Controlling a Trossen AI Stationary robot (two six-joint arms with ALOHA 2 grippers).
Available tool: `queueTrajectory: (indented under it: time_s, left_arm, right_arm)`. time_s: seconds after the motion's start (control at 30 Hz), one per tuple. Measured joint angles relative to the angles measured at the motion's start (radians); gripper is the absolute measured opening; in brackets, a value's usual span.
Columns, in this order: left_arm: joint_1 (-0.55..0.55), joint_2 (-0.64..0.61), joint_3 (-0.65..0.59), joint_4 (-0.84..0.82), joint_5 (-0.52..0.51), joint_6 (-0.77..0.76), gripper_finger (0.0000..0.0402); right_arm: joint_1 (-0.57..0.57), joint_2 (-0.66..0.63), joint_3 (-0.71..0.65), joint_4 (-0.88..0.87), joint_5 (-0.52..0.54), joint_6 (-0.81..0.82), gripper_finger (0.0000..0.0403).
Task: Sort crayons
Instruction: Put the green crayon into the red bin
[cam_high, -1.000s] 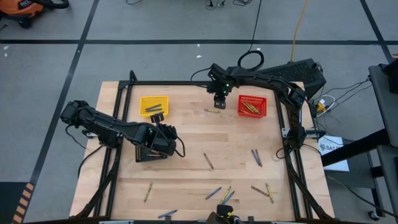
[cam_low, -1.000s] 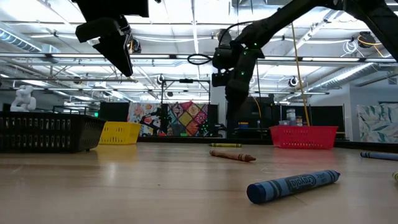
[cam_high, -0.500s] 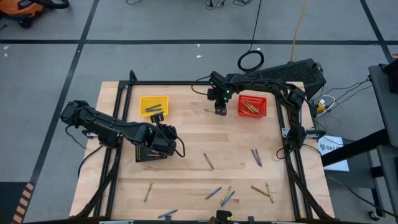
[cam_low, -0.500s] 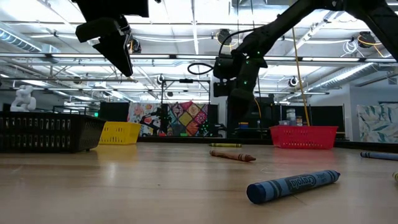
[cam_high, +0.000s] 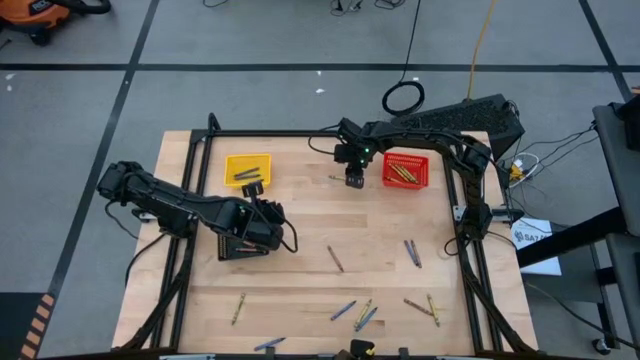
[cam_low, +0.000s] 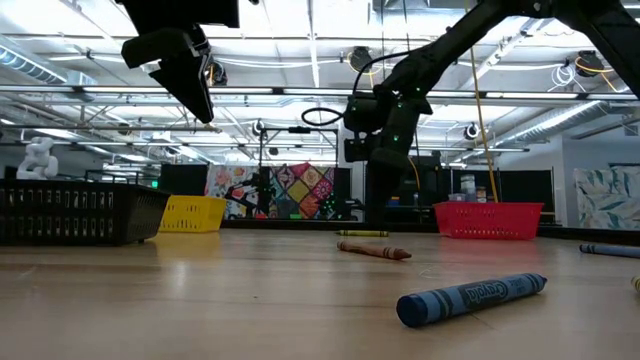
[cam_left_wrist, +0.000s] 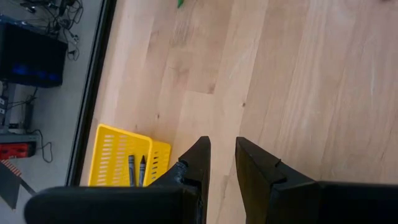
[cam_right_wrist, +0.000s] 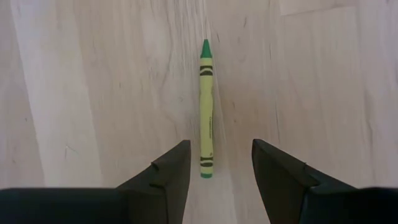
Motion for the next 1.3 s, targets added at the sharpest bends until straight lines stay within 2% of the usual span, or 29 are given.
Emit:
queueTrajectory:
  time_s: [0.2, 0.47, 0.57, 0.73, 1.17, 1.3]
  left_arm:
    - [0.000, 0.000, 0.000, 0.002, 0.000, 0.000, 0.0068]
    - [0.000, 0.000, 0.000, 0.005, 0.000, 0.002, 0.0068]
    - [0.000, 0.000, 0.000, 0.007, 0.000, 0.002, 0.0068]
    - [0.000, 0.000, 0.000, 0.008, 0.000, 0.001, 0.0068]
    - [0.000, 0.000, 0.000, 0.027, 0.000, 0.001, 0.0068]
    - [0.000, 0.000, 0.000, 0.027, 0.000, 0.001, 0.0068]
  right_arm:
    - [0.002, 0.002, 0.000, 0.003, 0.000, 0.055, 0.0157]
    - [0.033, 0.029, 0.000, 0.024, 0.000, 0.230, 0.0157]
    - [0.048, 0.040, 0.000, 0.028, 0.007, 0.191, 0.0157]
    - [0.060, 0.043, 0.000, 0.036, 0.105, 0.113, 0.0157]
    - [0.057, 0.115, 0.005, 0.030, 0.108, 0.100, 0.0156]
    - [0.057, 0.122, 0.005, 0.015, 0.109, 0.123, 0.0136]
